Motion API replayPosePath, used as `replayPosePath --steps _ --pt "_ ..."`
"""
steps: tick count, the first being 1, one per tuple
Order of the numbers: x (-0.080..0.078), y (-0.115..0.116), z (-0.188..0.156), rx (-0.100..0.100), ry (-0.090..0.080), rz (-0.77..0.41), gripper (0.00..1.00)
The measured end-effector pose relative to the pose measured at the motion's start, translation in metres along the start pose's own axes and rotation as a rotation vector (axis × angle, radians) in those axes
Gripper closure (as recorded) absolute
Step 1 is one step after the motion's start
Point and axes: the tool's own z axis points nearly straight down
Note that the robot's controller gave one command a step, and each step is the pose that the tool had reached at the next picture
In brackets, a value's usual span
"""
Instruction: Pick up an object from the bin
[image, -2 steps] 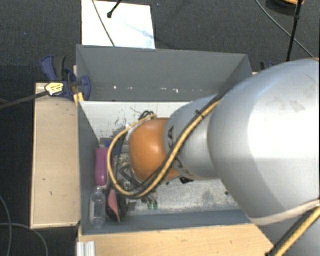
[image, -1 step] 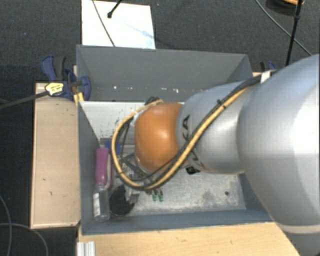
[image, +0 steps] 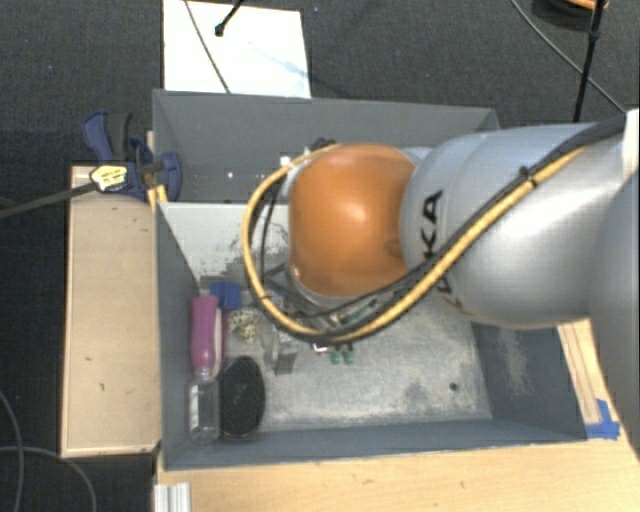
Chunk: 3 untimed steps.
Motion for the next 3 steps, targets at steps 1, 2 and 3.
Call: replayPosePath --steps 1,2,3 --pt "-0.001 0.003 0.076 0.004 0.015 0.141 1.00" --pt "-0.031 0.006 -0.070 0.000 0.003 -0.416 1.00" --pt "-0.024 0.007 0.046 0.000 0.017 -0.323 1.00"
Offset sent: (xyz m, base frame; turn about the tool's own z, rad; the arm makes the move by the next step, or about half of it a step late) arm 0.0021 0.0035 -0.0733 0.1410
